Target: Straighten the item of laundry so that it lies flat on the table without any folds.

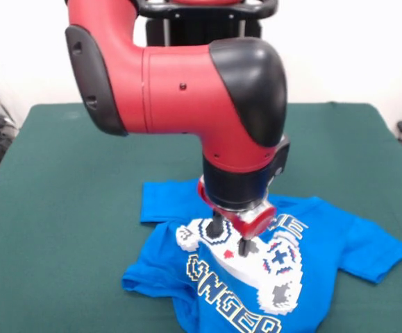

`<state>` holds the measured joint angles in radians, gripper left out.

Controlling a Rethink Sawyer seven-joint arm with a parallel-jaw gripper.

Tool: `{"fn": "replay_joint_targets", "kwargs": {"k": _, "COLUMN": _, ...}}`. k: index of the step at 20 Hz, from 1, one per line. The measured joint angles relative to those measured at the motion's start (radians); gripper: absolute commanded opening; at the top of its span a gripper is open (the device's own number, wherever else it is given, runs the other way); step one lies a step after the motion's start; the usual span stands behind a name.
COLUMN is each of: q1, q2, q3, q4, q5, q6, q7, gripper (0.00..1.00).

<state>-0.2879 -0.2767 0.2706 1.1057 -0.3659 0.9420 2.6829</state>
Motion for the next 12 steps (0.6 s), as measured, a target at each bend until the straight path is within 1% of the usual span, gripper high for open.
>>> {"fn": "replay_joint_targets", "kwargs": {"k": 5, "q1": 0.009, "q2": -0.037, "q3": 0.005, "q4": 0.042, "q5": 0.0, "q6": 0.004, "q7": 0.0, "gripper": 1.0}}
{"fn": "replay_joint_targets", "kwargs": {"k": 12, "q1": 0.012, "q2": -0.059, "q3": 0.009, "q4": 0.071, "q5": 0.0, "q6": 0.004, "q7": 0.0, "gripper": 1.0}}
